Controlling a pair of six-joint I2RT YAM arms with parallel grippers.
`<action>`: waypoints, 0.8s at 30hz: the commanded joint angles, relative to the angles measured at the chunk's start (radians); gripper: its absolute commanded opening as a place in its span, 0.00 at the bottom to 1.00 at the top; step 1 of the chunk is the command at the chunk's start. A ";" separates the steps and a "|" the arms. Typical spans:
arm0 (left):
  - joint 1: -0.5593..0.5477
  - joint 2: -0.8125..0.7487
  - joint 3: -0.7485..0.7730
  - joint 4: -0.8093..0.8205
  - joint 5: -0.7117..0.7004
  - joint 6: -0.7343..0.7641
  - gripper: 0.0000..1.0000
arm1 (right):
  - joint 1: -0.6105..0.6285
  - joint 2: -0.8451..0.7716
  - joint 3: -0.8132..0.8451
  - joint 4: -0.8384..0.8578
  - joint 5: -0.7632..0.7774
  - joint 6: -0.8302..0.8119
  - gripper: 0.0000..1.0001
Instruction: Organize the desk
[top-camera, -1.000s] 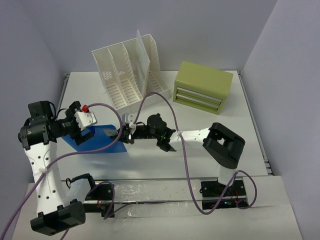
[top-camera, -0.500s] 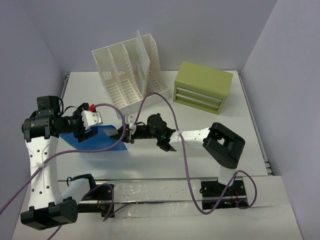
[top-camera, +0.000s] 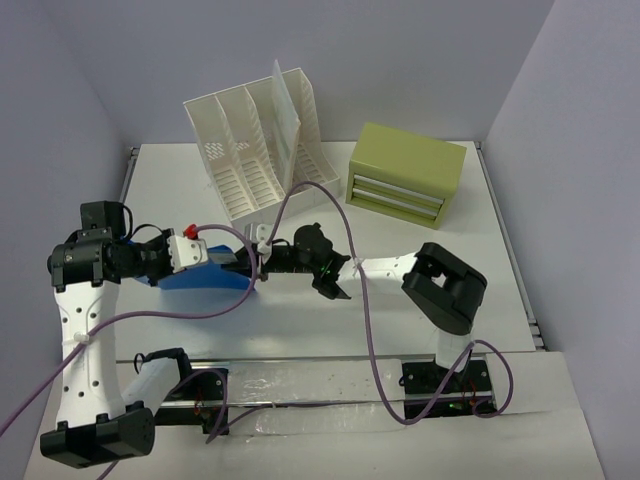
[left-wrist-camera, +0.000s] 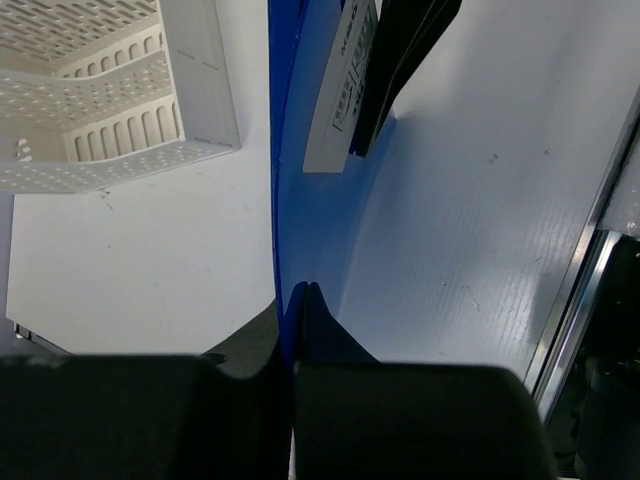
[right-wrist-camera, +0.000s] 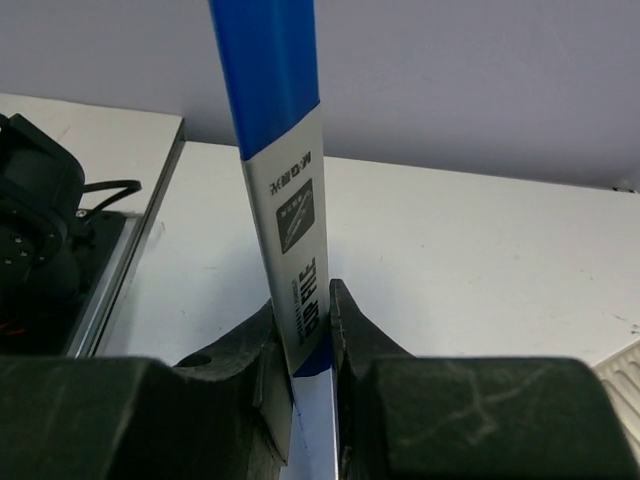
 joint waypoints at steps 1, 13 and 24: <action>0.001 0.000 -0.035 0.022 0.040 0.060 0.00 | 0.029 0.043 0.055 0.001 -0.064 0.062 0.38; 0.001 0.010 -0.017 0.020 0.088 0.080 0.00 | 0.029 0.151 0.211 0.000 -0.059 0.157 0.50; 0.001 -0.055 0.027 0.157 0.085 -0.186 0.27 | 0.030 0.087 0.179 0.059 -0.029 0.284 0.00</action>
